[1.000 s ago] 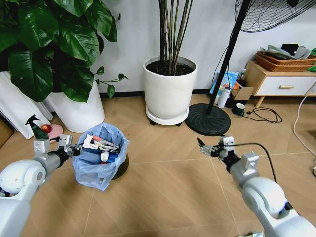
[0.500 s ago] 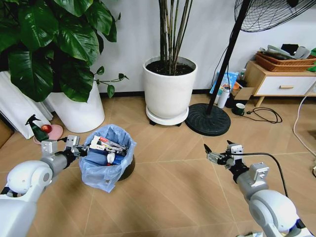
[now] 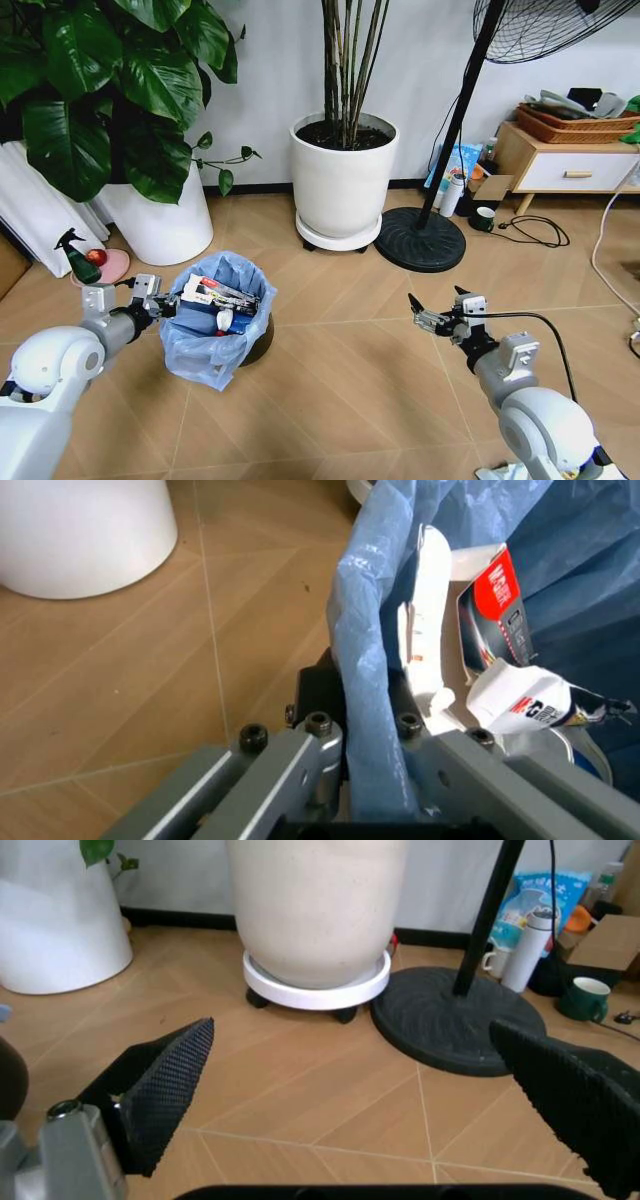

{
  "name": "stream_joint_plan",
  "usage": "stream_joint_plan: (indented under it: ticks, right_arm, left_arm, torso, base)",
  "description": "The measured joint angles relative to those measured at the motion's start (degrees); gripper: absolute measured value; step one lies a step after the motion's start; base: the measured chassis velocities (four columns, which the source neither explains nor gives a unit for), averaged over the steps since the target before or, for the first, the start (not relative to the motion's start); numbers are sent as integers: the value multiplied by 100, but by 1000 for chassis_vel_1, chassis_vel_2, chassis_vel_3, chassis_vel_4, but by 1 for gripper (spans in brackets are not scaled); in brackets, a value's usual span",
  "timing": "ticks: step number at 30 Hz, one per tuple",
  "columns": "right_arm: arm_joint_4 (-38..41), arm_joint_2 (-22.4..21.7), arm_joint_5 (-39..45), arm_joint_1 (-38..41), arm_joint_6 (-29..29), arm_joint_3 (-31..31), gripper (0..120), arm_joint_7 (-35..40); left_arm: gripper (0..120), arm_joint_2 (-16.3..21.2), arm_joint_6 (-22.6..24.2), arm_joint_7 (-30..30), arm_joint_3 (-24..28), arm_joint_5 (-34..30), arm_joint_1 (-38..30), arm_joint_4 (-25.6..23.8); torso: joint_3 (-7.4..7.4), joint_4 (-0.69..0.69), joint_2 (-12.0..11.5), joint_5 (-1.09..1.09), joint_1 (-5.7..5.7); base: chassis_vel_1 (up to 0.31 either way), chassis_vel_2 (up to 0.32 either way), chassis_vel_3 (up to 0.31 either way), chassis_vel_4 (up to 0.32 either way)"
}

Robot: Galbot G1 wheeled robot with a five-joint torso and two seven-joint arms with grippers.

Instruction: Pick up the trash bin and place the garbage on the floor into it.

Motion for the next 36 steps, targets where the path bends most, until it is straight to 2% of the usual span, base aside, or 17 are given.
stream_joint_plan:
  ticks: [36]
  right_arm:
    - [7, 514, -412, -548, 218, 189, 100, -144]
  left_arm:
    - [0, -101, -11, 31, 17, 20, 20, 9]
  torso:
    - [-1, 0, 0, 0, 0]
  base:
    - [70, -69, -69, 69]
